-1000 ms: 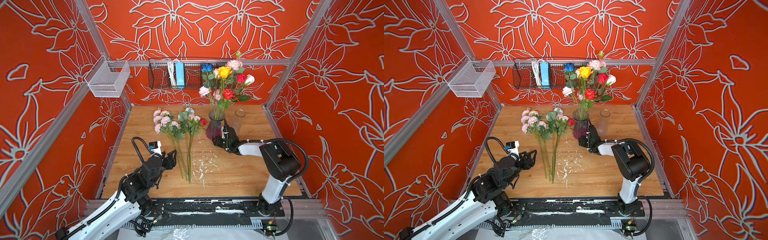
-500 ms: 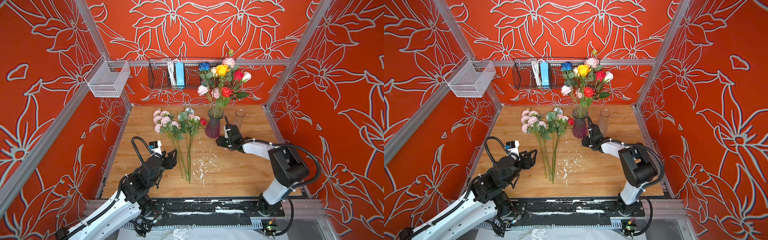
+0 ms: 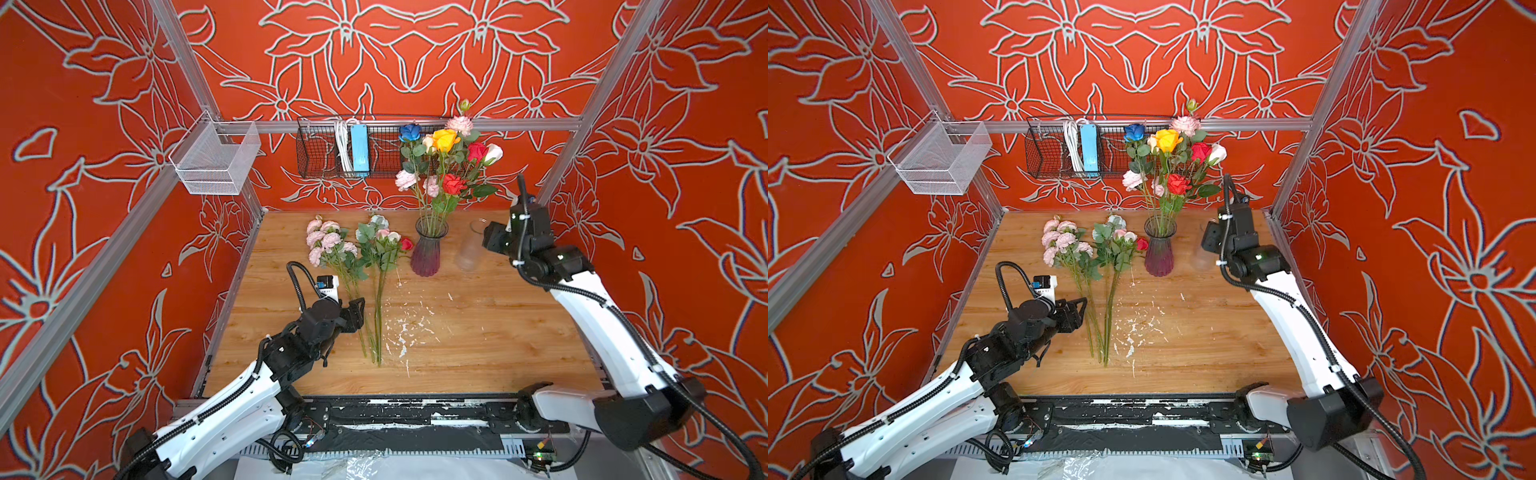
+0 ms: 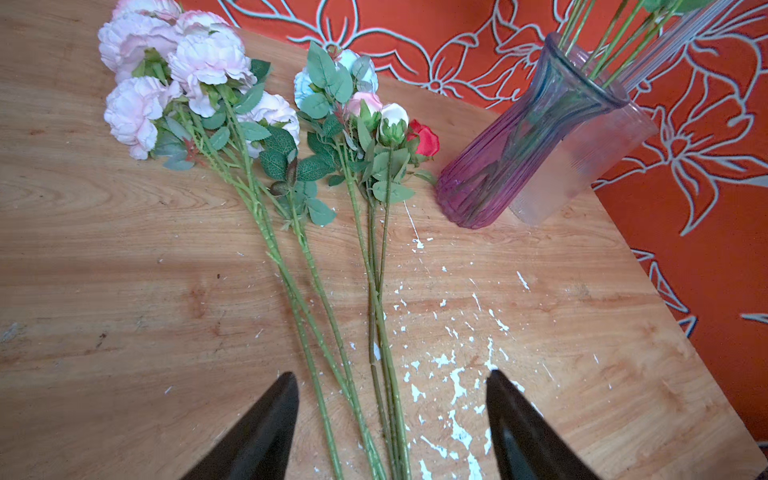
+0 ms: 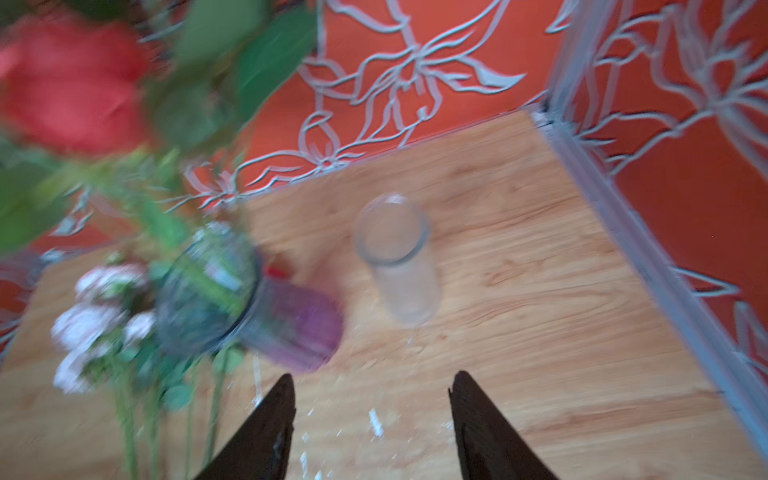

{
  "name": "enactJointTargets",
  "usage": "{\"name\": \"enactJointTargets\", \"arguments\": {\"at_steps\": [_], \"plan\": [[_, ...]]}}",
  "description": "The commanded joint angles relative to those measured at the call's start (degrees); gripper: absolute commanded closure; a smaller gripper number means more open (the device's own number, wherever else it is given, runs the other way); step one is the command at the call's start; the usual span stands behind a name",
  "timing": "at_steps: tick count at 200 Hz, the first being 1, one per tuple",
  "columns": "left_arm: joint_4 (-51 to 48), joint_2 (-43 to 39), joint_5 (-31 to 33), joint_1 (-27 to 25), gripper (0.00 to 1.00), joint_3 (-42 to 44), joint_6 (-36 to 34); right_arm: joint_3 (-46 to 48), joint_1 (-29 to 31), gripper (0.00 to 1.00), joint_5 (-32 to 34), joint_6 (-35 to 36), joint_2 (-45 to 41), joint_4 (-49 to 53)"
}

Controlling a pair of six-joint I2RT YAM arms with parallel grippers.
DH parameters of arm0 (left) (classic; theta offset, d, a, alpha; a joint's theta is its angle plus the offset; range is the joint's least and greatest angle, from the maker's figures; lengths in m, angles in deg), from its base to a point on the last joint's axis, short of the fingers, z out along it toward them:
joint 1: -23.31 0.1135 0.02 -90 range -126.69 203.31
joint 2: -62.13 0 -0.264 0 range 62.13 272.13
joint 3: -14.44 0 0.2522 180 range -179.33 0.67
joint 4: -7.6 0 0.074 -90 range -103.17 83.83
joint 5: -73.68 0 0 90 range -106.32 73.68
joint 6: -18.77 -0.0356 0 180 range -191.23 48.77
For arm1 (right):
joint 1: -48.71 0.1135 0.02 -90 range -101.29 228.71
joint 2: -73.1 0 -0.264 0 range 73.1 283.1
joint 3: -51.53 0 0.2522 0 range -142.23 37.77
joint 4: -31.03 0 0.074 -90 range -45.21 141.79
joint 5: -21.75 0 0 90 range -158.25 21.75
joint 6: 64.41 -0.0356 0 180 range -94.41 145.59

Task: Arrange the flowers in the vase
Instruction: 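Raise the right gripper and move it over the clear ribbed glass cup, then lower the right gripper onto the glass cup rim and close it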

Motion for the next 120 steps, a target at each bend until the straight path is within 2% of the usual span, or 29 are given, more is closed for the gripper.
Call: {"name": "enactJointTargets", "arguments": {"at_steps": [1, 27, 57, 76, 120], "plan": [[0.6, 1.9, -2.7, 0.7, 0.28, -4.0, -1.1, -5.6, -4.2, 0.37, -3.5, 2.8, 8.2, 6.0], [-1.2, 4.0, -3.7, 0.8, 0.28, -6.3, -0.6, -12.5, -8.0, 0.38, -10.2, 3.2, 16.9, 5.8], [-2.3, 5.3, -4.3, 0.8, 0.28, -8.0, 0.2, -17.6, -10.3, 0.41, -13.2, 3.3, 24.0, 5.8], [-2.8, 5.8, -4.1, 0.8, 0.28, -8.5, 0.9, -19.9, -10.5, 0.44, -12.8, 4.1, 27.0, 7.6], [-3.2, 5.9, -3.4, 0.8, 0.28, -8.8, 2.2, -18.9, -10.7, 0.49, -14.4, 4.3, 30.0, 6.1]]}}
